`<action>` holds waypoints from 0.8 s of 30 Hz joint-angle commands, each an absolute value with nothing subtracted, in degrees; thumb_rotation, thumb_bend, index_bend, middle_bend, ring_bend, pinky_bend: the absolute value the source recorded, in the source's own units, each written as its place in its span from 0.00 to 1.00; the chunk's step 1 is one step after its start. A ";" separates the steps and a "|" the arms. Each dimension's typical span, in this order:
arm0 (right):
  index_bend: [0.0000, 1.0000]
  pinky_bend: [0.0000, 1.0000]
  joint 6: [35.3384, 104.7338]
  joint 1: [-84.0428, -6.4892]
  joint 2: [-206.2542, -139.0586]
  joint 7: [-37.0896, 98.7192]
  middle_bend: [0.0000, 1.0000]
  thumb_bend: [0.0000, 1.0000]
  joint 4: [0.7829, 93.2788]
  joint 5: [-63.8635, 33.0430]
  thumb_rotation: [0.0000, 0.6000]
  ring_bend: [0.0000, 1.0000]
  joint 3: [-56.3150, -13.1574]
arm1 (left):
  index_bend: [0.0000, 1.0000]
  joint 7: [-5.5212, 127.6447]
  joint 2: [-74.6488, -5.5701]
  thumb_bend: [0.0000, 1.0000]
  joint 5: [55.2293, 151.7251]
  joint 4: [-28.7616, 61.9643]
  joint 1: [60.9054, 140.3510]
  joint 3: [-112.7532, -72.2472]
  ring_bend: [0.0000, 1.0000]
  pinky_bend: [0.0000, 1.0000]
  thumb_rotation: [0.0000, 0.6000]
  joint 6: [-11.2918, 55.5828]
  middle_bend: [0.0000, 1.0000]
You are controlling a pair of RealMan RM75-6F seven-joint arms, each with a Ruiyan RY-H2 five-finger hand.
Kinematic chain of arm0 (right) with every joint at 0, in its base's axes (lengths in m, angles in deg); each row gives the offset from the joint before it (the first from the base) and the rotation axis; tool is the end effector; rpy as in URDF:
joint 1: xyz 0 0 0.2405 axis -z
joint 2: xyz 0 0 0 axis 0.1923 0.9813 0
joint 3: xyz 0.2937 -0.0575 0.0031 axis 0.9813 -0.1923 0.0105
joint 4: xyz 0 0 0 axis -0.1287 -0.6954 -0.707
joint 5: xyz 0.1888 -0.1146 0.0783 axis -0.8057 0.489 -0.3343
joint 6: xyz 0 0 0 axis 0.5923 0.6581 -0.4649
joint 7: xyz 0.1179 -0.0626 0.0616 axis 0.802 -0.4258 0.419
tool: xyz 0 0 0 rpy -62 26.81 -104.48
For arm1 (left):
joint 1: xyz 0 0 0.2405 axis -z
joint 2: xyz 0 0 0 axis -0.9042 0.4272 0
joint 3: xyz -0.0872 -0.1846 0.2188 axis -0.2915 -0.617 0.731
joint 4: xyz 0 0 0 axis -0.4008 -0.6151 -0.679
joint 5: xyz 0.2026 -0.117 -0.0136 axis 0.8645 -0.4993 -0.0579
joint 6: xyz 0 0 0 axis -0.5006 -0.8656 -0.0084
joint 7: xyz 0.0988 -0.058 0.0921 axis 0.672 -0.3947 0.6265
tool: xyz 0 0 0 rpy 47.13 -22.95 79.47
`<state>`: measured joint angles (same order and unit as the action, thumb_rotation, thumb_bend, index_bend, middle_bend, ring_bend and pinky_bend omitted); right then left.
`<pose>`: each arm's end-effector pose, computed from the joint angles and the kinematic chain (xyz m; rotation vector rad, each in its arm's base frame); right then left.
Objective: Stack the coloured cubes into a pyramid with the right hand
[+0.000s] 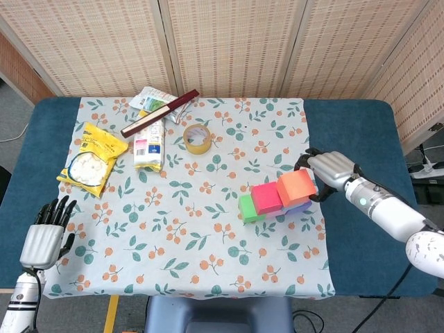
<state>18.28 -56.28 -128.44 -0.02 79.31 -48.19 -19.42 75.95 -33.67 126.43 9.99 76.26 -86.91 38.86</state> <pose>-0.1519 -0.3993 0.2029 1.9757 -1.1394 0.4993 -0.3689 0.2343 0.0872 -1.5334 -0.6810 -0.7197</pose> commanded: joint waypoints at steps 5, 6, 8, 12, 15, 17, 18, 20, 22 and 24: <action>0.69 0.21 20.19 -59.23 -132.11 6.62 0.16 0.26 77.30 -41.38 1.00 0.01 -23.74 | 0.00 75.97 -33.70 0.44 126.56 10.03 76.29 -86.81 0.00 0.15 1.00 38.74 0.00; 0.69 0.21 20.72 -59.77 -132.49 7.51 0.16 0.26 77.22 -40.64 1.00 0.01 -24.32 | 0.00 75.92 -33.69 0.44 126.48 10.06 76.27 -86.82 0.00 0.15 1.00 38.68 0.00; 0.69 0.21 21.32 -60.55 -132.73 8.96 0.16 0.26 77.16 -39.85 1.00 0.01 -25.08 | 0.00 75.79 -33.56 0.44 126.48 9.97 76.19 -86.84 0.00 0.15 1.00 38.80 0.00; 0.69 0.21 22.77 -62.23 -132.56 11.19 0.16 0.26 77.03 -38.18 1.00 0.01 -26.91 | 0.00 75.71 -33.49 0.44 126.33 9.98 76.12 -86.93 0.00 0.15 1.00 38.84 0.00; 0.69 0.21 23.49 -63.01 -132.48 12.55 0.16 0.26 77.08 -37.74 1.00 0.01 -27.73 | 0.00 75.67 -33.44 0.44 126.25 9.95 76.10 -86.98 0.00 0.15 1.00 38.82 0.00; 0.69 0.21 23.65 -63.32 -132.44 13.15 0.16 0.26 77.11 -37.57 1.00 0.01 -28.04 | 0.00 75.62 -33.42 0.44 126.25 9.94 76.11 -86.98 0.00 0.15 1.00 38.80 0.00; 0.69 0.21 23.81 -63.62 -132.44 13.70 0.16 0.26 77.12 -37.36 1.00 0.01 -28.35 | 0.00 75.58 -33.41 0.44 126.24 9.94 76.11 -86.99 0.00 0.15 1.00 38.77 0.00; 0.68 0.21 24.12 -64.53 -132.59 14.35 0.16 0.26 77.04 -36.59 1.00 0.01 -29.35 | 0.00 75.55 -33.39 0.44 126.24 9.93 76.12 -86.99 0.00 0.15 1.00 38.73 0.00; 0.68 0.21 25.10 -65.41 -133.04 14.65 0.16 0.26 76.97 -35.97 1.00 0.01 -30.55 | 0.00 75.54 -33.39 0.44 126.18 9.98 76.14 -86.99 0.00 0.15 1.00 38.63 0.00; 0.67 0.21 25.56 -66.18 -133.15 15.24 0.16 0.26 76.95 -35.74 1.00 0.01 -31.63 | 0.00 75.54 -33.36 0.43 126.22 9.94 76.12 -86.97 0.00 0.15 1.00 38.64 0.00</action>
